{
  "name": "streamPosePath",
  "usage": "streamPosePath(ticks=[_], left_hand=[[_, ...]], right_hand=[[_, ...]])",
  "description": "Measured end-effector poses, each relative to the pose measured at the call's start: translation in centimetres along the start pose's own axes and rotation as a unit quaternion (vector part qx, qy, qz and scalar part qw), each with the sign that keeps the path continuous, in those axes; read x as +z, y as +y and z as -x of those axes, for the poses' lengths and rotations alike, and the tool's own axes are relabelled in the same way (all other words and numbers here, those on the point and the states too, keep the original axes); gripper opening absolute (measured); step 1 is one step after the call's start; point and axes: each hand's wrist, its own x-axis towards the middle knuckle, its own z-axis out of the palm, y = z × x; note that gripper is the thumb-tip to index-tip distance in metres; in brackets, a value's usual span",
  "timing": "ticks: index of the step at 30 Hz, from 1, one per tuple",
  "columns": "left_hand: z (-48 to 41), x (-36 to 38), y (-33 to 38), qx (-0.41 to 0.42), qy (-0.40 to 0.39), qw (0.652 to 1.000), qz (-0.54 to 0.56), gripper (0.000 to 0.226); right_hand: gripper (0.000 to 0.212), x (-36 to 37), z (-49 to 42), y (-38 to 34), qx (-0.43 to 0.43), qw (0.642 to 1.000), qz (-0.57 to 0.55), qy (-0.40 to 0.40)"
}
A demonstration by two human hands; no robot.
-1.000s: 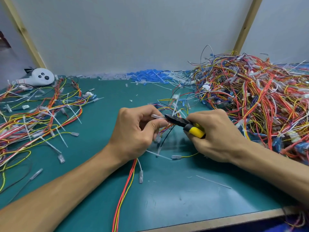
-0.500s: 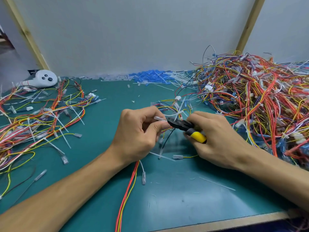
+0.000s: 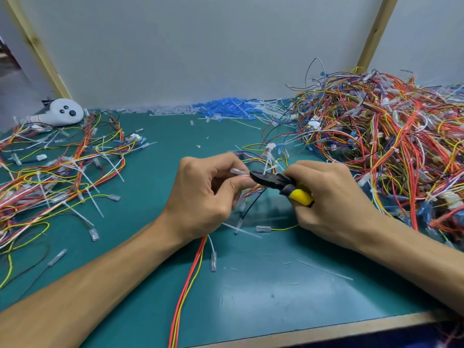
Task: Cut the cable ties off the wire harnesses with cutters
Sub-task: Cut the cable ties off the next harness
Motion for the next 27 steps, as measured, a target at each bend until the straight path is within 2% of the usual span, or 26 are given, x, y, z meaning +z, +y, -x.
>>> streamPosePath(ticks=[16,22,27], left_hand=[[0.1,0.1,-0.2,-0.008,-0.008,1.0,-0.012,0.017],[0.0,0.2,-0.1,-0.009,-0.01,1.0,-0.014,0.017],[0.2,0.3,0.0,-0.004,-0.009,1.0,-0.001,0.02]], right_hand=[[0.01,0.6,0.2,0.0,0.029,1.0,-0.01,0.001],[0.005,-0.1,0.3,0.0,0.044,0.999,-0.004,-0.025],[0.017,-0.5,0.4,-0.7,0.04,0.998,0.003,-0.039]])
